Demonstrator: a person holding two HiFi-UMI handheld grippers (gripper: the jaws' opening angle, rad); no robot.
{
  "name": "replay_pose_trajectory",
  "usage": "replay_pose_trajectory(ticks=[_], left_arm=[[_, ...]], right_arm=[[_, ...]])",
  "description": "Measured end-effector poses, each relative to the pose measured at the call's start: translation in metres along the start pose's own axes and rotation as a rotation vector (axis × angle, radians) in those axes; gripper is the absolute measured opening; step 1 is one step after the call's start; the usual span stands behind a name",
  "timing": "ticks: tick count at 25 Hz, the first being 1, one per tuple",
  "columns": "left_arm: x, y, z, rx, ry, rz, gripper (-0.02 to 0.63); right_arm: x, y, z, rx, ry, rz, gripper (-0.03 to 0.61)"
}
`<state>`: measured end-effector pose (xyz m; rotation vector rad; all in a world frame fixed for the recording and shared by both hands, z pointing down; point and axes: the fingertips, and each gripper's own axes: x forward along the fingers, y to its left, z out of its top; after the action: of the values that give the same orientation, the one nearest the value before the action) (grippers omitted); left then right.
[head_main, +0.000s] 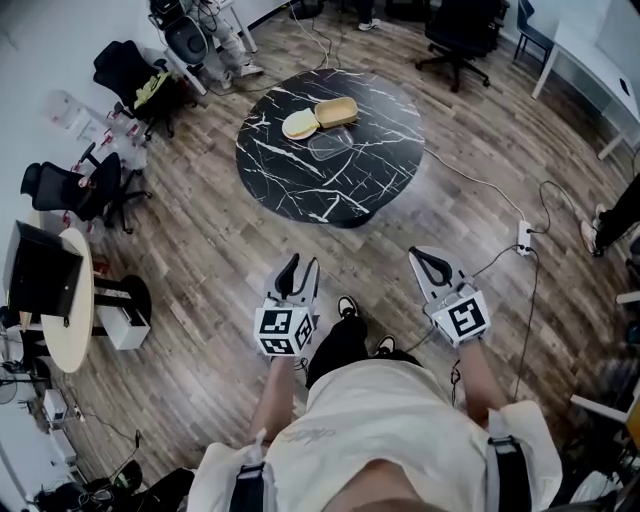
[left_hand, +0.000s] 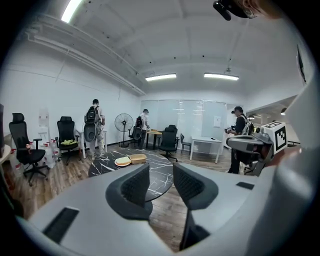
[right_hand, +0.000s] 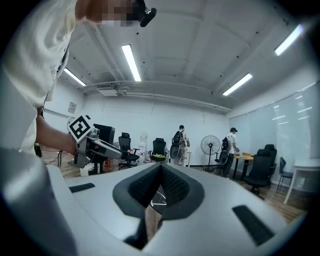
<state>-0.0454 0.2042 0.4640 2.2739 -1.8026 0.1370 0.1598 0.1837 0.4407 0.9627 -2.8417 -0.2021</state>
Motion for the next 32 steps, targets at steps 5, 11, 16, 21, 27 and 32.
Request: replay_pose_trajectory(ticks=[5, 11, 16, 21, 27, 32], left_arm=[[0.045, 0.038, 0.016, -0.014, -0.016, 0.004, 0.160], [0.093, 0.076, 0.052, -0.004, -0.074, -0.042, 0.160], [0.122, 0.107, 0.066, 0.004, -0.084, -0.075, 0.160], [0.148, 0.128, 0.066, -0.026, -0.080, -0.097, 0.160], [0.174, 0.142, 0.056, -0.044, -0.048, -0.097, 0.160], [0.195, 0.151, 0.053, -0.056, -0.027, -0.072, 0.160]], right_arm=[[0.045, -0.022, 0.004, 0.004, 0.008, -0.007, 0.006], [0.099, -0.049, 0.014, 0.002, 0.020, -0.024, 0.006], [0.137, -0.057, 0.019, 0.008, 0.015, -0.057, 0.006], [0.161, -0.059, 0.013, 0.024, 0.045, -0.076, 0.006], [0.178, -0.063, 0.004, 0.034, 0.092, -0.053, 0.006], [0.201, -0.084, -0.008, 0.055, 0.100, -0.021, 0.006]])
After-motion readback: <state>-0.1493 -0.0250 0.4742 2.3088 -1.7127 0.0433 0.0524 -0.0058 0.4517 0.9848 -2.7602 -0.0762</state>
